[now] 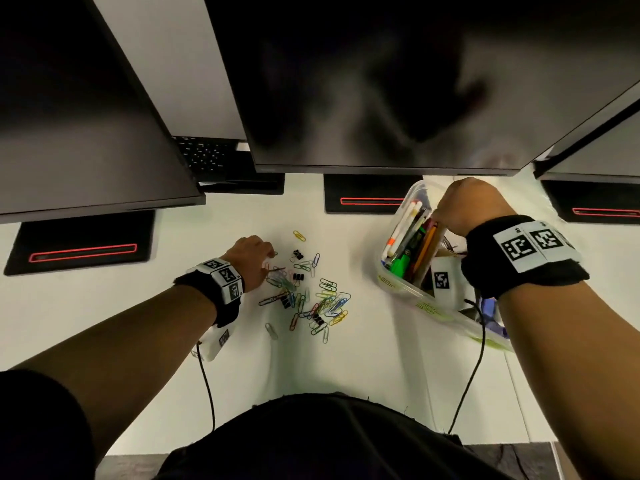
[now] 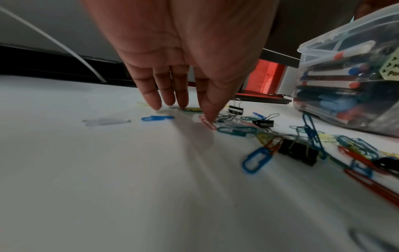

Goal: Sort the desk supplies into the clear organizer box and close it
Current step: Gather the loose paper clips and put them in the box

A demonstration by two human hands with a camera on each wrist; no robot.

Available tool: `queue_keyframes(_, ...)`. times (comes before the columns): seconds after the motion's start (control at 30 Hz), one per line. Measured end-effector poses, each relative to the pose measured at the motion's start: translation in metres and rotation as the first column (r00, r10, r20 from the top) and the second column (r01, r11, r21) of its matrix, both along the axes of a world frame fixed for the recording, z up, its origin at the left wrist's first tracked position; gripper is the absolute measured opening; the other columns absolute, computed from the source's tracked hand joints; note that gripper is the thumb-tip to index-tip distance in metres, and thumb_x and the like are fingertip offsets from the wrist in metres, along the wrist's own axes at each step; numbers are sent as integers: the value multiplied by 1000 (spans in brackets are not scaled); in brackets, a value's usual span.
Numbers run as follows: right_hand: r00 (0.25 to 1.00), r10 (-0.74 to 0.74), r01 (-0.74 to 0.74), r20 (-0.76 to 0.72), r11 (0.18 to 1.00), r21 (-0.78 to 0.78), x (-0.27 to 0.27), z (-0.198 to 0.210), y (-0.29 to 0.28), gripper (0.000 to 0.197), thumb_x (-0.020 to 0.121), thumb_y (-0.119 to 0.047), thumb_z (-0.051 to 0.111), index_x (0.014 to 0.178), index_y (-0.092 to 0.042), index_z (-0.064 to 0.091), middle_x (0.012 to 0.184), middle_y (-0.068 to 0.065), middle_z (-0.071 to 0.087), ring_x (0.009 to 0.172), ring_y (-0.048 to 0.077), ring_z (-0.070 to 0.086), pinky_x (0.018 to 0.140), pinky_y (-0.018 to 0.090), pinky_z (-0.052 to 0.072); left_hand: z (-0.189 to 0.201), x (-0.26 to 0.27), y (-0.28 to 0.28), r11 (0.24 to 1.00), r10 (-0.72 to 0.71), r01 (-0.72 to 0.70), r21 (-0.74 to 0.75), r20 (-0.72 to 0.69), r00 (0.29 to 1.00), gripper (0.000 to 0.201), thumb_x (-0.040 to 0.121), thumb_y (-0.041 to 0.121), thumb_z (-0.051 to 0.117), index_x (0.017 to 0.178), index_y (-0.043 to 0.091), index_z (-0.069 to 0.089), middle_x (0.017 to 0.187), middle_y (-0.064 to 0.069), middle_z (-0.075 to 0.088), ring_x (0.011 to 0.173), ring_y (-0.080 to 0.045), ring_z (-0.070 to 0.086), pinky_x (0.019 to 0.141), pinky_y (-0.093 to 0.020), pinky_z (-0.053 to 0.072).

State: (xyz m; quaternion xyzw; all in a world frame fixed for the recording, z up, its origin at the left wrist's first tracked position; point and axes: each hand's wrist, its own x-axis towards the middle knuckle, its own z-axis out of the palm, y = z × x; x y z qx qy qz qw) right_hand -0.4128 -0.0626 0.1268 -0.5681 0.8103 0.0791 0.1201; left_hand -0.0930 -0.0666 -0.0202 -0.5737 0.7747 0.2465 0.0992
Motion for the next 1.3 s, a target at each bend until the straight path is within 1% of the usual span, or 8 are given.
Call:
queue_keyframes(0.1, 962, 144, -119, 234, 986, -115, 55, 9, 6, 18, 83, -19, 59, 95, -9, 68, 102, 12, 67, 101, 30, 61, 86, 33, 49, 3, 3, 2, 999, 2, -1, 39, -30, 1000, 36, 86, 18, 58, 122, 14, 55, 129, -9, 49, 123, -27, 47, 105, -34, 39)
queue_keyframes(0.2, 877, 281, -285, 390, 957, -49, 106, -6, 15, 14, 82, -20, 65, 92, -11, 68, 102, 8, 67, 96, 24, 61, 75, 25, 42, 6, 6, 5, 996, -49, 52, 73, -46, 998, 36, 88, 19, 56, 124, 15, 54, 126, -10, 52, 120, -27, 49, 102, -32, 39)
queue_keyframes(0.37, 861, 402, -486, 313, 832, 268, 136, -67, 37, 51, 78, -31, 72, 120, -6, 56, 123, 11, 58, 112, 27, 56, 89, 31, 48, 16, 9, 12, 978, -156, 163, 129, -67, 986, 42, 88, 28, 61, 127, 14, 51, 126, -10, 55, 117, -25, 50, 95, -26, 36)
queue_keyframes(0.5, 912, 319, -407, 257, 784, 469, 124, -104, 55, 100, 57, -37, 88, 134, -9, 31, 131, 16, 43, 119, 34, 51, 93, 40, 47, 21, 16, 21, 987, -130, 129, 94, 2, 991, 83, 68, 52, 76, 136, 22, 39, 132, -5, 45, 125, -24, 40, 105, -35, 36)
queue_keyframes(0.67, 916, 219, -350, 337, 845, 405, 126, -123, 65, 120, 50, -29, 92, 143, -18, 17, 138, 19, 30, 121, 37, 50, 95, 40, 48, 7, 24, 45, 977, -200, 182, 108, 184, 962, 130, 49, 67, 78, 149, 32, 3, 149, -4, 22, 138, -27, 22, 108, -50, 35)
queue_keyframes(0.87, 876, 124, -267, 466, 930, 254, 146, -137, 57, 106, 59, -17, 88, 142, -18, 22, 137, 19, 34, 116, 33, 53, 95, 36, 47, -19, 11, 55, 981, -178, 153, 118, 253, 951, 141, 51, 76, 69, 144, 31, -26, 158, -9, -17, 146, -33, -7, 115, -60, 11)
queue_keyframes(1.17, 831, 100, -135, 547, 991, 24, 150, -135, 12, 51, 75, -30, 76, 118, -14, 52, 119, 9, 49, 105, 25, 56, 85, 25, 43, -8, 15, 22, 994, 108, -106, 26, -89, 990, 95, 80, 46, 66, 150, 22, 8, 159, -8, 0, 147, -27, 2, 120, -41, 18)
queue_keyframes(1.3, 875, 168, -149, 454, 986, -78, 157, -137, -4, 46, 86, -17, 57, 130, -10, 49, 134, 11, 42, 123, 30, 46, 101, 30, 40, -3, 21, 12, 982, 181, -185, -32, -105, 978, 78, 90, 39, 55, 150, 18, 11, 159, -5, 3, 147, -23, 7, 120, -36, 20)
